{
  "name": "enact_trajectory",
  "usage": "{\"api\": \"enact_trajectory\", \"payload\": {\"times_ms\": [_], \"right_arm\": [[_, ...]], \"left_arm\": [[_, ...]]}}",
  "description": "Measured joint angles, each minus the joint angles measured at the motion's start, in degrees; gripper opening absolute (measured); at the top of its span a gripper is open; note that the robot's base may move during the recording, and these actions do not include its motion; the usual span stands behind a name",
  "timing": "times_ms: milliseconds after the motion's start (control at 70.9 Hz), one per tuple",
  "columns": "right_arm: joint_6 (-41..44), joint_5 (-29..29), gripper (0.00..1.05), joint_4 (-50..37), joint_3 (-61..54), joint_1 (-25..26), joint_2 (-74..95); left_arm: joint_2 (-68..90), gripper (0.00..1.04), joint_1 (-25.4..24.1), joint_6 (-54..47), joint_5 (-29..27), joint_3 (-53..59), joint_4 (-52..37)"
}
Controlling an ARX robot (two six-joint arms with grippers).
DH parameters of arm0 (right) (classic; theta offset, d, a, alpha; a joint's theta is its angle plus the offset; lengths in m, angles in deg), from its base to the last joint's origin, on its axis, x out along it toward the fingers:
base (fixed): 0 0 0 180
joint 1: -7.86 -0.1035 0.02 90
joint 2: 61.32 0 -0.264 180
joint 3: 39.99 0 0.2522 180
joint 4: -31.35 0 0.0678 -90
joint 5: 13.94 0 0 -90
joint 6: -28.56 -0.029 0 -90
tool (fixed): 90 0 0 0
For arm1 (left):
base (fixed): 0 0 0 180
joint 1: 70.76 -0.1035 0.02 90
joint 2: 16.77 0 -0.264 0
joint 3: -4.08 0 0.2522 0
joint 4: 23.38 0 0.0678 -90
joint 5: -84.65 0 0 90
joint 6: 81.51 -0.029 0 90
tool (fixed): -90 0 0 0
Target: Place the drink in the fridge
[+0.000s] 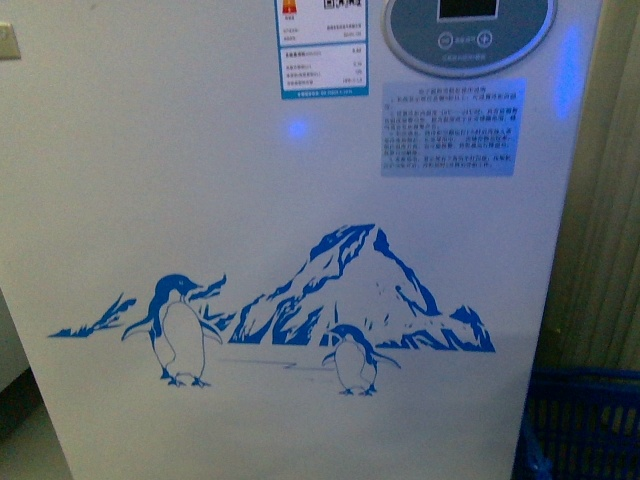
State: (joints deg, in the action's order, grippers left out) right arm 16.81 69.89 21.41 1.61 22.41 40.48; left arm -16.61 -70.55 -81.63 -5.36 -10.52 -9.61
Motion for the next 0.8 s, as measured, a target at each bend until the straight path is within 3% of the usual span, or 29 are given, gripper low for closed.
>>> {"api": "enact_trajectory", "payload": {"times_ms": [113,268,804], "right_arm": [[-0.1,-2.9,0.97,-3.6,8.4,0.9,18.6],[0.0,-4.3,0.97,-4.4,15.9,1.2,30.7],[-4.6,-8.3,0.97,-2.7,37.6,-1.0,54.5]], "left_arm": [[0.0,0.97,0.0,0.0,0.0,0.0,0.0],[0.0,0.97,0.0,0.0,0.0,0.0,0.0],[0.0,0.97,0.0,0.0,0.0,0.0,0.0]]}}
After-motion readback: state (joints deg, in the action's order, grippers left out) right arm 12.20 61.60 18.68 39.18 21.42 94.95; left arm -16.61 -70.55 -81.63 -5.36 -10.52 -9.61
